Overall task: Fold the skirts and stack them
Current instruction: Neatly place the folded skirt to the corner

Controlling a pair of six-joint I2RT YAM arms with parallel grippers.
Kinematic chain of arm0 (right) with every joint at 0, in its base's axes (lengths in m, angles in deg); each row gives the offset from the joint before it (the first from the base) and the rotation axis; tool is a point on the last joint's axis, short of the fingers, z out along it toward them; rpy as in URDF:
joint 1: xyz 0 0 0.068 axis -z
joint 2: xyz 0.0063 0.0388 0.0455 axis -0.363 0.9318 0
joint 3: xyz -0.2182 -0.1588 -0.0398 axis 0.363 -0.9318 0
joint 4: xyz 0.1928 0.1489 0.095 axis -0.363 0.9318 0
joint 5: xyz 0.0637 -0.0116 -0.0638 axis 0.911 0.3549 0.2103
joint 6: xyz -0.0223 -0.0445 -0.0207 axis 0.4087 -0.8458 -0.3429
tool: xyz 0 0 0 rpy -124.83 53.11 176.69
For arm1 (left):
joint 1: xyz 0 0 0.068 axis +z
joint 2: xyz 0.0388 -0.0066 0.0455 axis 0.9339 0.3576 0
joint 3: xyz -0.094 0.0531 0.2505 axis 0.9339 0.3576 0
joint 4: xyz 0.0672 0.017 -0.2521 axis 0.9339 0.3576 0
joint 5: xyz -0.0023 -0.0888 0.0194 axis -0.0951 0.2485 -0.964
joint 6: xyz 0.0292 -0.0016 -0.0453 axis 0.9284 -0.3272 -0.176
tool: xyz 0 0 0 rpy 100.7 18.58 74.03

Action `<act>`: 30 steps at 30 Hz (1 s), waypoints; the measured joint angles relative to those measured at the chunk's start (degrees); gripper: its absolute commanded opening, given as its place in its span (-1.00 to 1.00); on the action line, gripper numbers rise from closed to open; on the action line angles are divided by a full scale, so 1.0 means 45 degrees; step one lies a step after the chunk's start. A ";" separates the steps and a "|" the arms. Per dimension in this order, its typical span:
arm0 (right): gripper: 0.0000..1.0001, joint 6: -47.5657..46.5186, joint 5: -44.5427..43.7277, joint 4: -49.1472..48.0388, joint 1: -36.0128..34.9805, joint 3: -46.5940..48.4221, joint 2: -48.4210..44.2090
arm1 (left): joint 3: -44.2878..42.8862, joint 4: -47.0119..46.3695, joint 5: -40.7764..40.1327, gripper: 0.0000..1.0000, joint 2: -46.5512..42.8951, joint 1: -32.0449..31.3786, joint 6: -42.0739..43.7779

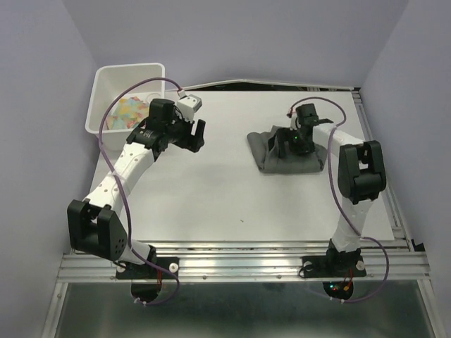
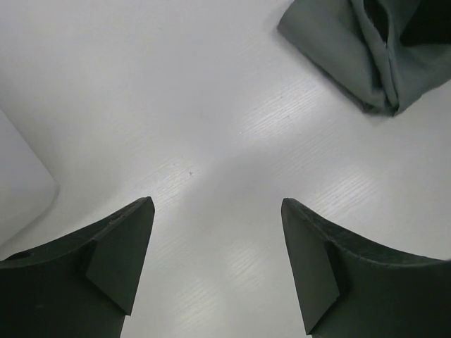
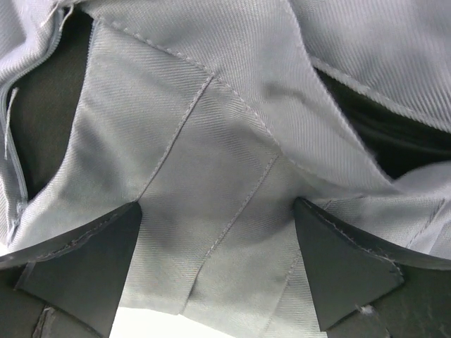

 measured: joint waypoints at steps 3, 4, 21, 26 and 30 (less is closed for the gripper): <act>0.97 -0.1574 0.0316 -0.0160 0.1763 0.1107 0.0850 | -0.0049 0.0092 0.0287 0.69 0.0189 0.0073 0.0024; 0.98 -0.2001 0.0398 -0.0223 0.2273 0.1583 0.1200 | -0.0073 0.0141 0.0369 0.69 0.0291 0.0102 0.0044; 1.00 -0.5547 0.2011 -0.0092 0.4935 0.9364 0.6402 | -0.0801 0.1054 0.1132 0.97 0.1462 0.0719 0.0393; 1.00 -0.5411 0.2098 0.0413 0.4915 0.9729 0.6416 | -0.1112 0.1073 0.1224 0.97 0.1467 0.0918 0.0423; 1.00 -0.4930 0.2293 0.1258 0.4906 1.0409 0.6275 | -0.1734 0.1059 0.1214 0.97 0.1511 0.1122 0.0364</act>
